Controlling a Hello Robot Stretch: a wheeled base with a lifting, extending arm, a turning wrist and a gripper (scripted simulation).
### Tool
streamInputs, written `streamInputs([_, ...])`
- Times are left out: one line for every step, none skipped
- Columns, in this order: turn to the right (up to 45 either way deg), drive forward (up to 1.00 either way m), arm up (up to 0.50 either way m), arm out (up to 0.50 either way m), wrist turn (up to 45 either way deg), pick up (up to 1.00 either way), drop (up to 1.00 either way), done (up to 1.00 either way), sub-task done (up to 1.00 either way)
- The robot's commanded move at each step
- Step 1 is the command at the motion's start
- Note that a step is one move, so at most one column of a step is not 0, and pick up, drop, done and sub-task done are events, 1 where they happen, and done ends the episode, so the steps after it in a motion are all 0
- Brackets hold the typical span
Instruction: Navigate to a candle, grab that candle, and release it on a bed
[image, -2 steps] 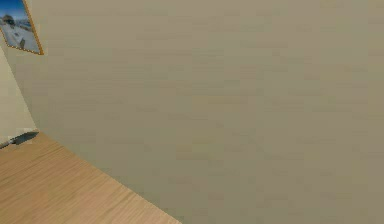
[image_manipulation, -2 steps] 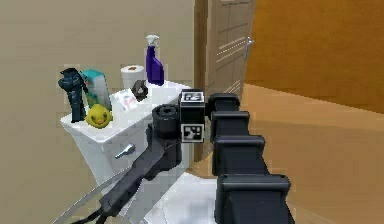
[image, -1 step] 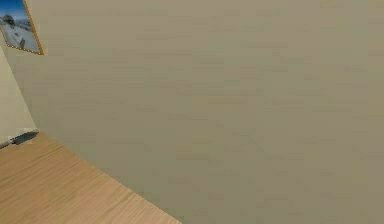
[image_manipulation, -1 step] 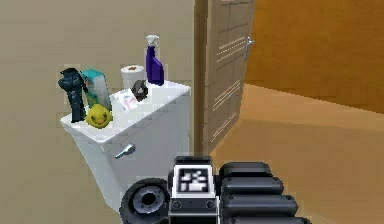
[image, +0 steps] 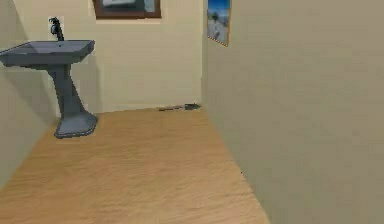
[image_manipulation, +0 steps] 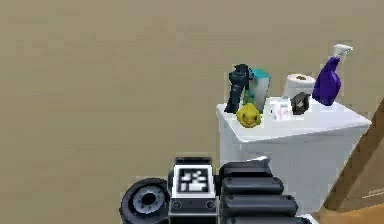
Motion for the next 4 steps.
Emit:
streamInputs([-45.0, 0.0, 0.0, 0.0, 0.0, 0.0, 0.0, 0.0, 0.0])
streamInputs([-45.0, 0.0, 0.0, 0.0, 0.0, 0.0, 0.0, 0.0, 0.0])
streamInputs([-18.0, 0.0, 0.0, 0.0, 0.0, 0.0, 0.0, 0.0, 0.0])
streamInputs([0.0, 0.25, 0.0, 0.0, 0.0, 0.0, 0.0, 0.0, 0.0])
